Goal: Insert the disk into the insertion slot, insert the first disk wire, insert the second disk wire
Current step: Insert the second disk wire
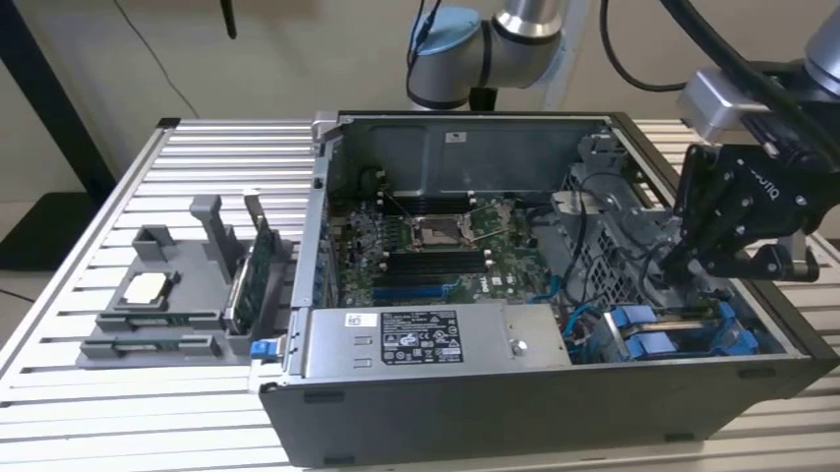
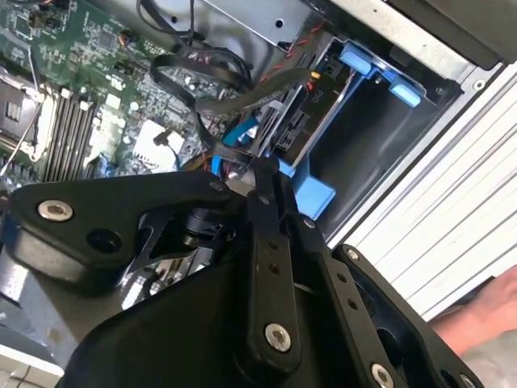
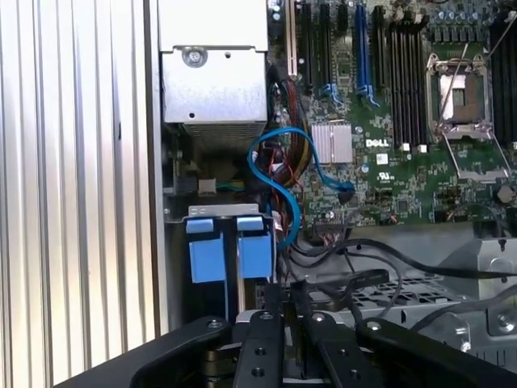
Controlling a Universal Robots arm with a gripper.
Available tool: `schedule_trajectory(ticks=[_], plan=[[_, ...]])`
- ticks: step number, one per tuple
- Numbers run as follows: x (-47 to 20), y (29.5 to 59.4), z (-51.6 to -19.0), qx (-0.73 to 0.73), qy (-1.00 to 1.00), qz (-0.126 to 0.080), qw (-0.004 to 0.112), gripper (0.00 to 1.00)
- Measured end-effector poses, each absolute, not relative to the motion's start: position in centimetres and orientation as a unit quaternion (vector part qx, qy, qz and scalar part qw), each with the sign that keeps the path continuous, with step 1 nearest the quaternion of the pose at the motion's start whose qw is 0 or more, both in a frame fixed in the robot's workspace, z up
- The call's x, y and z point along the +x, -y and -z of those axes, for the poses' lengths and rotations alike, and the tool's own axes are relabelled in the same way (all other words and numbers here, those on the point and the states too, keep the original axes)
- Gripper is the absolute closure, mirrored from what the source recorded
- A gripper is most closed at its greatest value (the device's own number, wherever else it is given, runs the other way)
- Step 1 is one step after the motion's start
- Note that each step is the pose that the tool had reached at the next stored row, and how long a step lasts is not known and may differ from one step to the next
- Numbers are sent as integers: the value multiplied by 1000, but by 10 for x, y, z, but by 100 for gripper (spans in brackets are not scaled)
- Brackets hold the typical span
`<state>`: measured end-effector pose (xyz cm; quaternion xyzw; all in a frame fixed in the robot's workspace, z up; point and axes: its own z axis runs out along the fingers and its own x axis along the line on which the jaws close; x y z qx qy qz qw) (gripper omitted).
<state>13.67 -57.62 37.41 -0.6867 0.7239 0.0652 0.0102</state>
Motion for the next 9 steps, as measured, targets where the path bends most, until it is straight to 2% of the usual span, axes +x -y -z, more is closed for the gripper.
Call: schedule_trajectory(ticks=[9], plan=[[137,579,-364,-689,-723,-56,20,84]])
